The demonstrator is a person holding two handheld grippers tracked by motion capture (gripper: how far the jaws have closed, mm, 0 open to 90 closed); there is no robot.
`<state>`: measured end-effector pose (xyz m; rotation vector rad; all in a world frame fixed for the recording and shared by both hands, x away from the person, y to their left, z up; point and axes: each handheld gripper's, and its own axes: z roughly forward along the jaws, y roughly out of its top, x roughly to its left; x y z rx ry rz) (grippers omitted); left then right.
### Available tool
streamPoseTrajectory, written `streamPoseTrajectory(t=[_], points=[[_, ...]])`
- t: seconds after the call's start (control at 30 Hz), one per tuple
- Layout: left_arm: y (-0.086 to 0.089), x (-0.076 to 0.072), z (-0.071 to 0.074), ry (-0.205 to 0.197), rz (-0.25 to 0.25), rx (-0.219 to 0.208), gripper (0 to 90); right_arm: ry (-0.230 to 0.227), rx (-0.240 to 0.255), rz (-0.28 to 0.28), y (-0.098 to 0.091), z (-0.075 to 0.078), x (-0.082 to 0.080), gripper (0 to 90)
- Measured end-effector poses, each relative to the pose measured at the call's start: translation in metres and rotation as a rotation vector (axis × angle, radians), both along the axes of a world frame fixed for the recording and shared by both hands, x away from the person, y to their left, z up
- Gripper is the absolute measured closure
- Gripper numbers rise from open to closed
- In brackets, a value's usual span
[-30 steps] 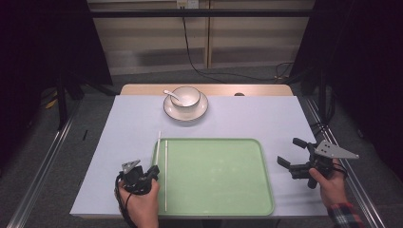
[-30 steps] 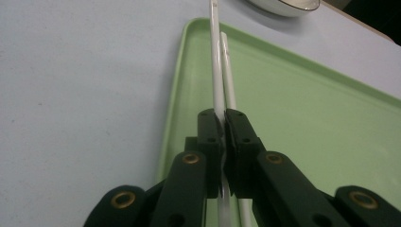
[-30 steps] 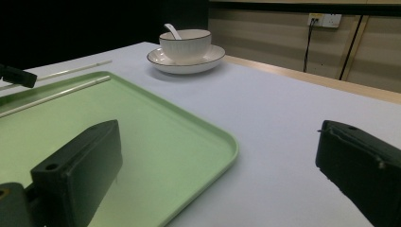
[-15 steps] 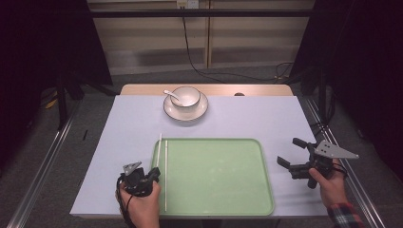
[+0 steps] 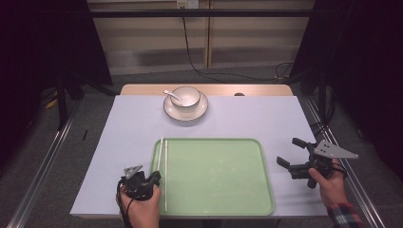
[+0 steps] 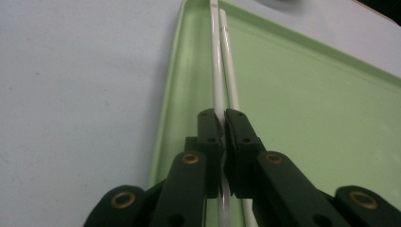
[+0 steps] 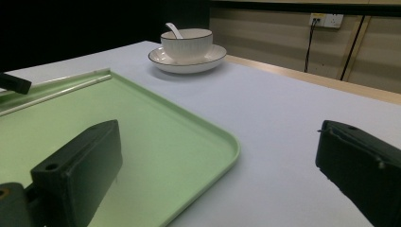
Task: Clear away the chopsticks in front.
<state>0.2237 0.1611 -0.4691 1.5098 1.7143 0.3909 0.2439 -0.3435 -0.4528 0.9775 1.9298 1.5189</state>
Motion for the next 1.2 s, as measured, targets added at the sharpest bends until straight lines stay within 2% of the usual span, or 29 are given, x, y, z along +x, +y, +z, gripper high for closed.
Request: streamPoseTrajectory(t=[0.1,0.23,0.67,0.87,1.2], points=[[-0.0016,-0.0008,0.0000,0.007,-0.007,0.003,85.9,0.004,-0.001,0.013,-0.0008,0.0005,-0.0001,0.6],[-0.0019,-0.0006,-0.0020,0.009,-0.013,0.006,85.8,-0.003,0.008,-0.001,0.0003,0.0007,-0.0004,0.6],[-0.0030,-0.0017,-0.0029,0.021,-0.017,0.004,85.8,-0.001,0.004,0.001,0.0001,0.0007,-0.0003,0.6],[-0.0036,-0.0014,-0.0043,0.018,-0.019,0.026,85.7,-0.002,0.004,0.001,0.0002,0.0007,-0.0003,0.6],[-0.0069,-0.0003,-0.0066,0.028,-0.022,0.031,85.3,0.000,0.002,0.005,0.0004,0.0007,-0.0003,0.6]])
